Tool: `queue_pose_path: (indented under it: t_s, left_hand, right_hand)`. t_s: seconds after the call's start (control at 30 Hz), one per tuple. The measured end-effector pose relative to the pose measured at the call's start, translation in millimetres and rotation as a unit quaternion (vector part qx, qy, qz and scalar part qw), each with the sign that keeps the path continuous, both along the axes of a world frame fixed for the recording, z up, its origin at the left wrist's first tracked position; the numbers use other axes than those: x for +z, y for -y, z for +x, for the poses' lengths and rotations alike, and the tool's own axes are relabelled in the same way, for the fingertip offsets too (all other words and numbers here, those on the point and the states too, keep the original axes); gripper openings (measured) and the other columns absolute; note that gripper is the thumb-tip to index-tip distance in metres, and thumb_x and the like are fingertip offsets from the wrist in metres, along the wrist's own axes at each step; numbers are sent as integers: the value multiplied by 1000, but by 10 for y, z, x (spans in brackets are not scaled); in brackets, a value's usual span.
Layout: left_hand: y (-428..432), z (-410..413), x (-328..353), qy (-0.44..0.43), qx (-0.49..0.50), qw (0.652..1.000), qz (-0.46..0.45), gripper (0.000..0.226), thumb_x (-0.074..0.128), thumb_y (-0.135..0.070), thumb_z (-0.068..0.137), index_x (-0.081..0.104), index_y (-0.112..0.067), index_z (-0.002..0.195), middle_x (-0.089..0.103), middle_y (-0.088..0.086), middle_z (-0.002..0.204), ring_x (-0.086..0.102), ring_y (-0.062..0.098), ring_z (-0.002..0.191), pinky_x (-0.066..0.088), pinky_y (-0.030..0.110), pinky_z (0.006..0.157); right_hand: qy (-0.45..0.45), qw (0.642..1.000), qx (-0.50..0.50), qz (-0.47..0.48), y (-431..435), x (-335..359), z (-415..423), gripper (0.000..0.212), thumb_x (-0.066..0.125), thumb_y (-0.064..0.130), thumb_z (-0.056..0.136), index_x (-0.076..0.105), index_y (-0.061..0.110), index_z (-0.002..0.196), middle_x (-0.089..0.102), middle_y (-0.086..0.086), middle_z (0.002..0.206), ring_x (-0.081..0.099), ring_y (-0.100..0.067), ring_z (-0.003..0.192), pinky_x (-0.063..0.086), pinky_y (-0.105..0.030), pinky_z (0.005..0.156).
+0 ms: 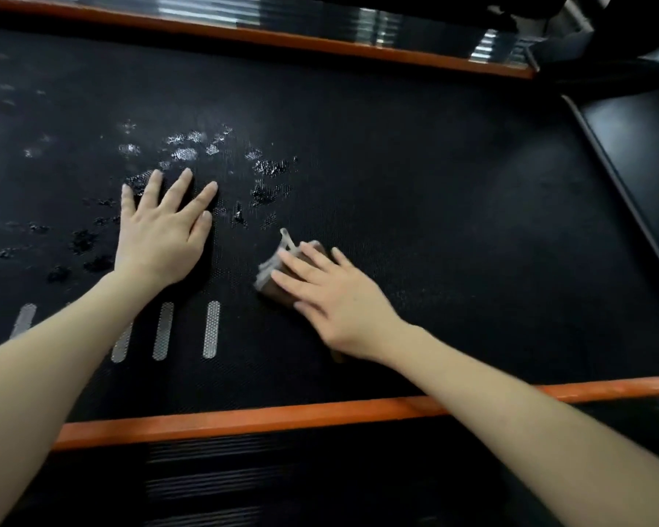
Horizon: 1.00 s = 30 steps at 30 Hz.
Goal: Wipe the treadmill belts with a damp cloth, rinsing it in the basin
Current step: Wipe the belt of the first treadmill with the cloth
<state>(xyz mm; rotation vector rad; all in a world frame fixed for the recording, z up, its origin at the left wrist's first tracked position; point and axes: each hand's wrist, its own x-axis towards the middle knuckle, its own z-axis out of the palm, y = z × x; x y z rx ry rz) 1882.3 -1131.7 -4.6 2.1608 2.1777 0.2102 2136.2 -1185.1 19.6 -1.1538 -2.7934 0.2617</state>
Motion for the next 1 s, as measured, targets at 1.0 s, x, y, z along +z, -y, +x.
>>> queue_pose_path:
  t_s: [1.0]
  left_hand:
    - [-1100,324,169,29,34,999,4,47,29,-42,100,32,-34,146,22,0,157,10,30,145,-1,55,116]
  right_hand:
    - [48,917,-395,-13,-2327,-10,790,52,29,26,101,15,16,150,8,-8,159,2,-33,145,8,-48,118]
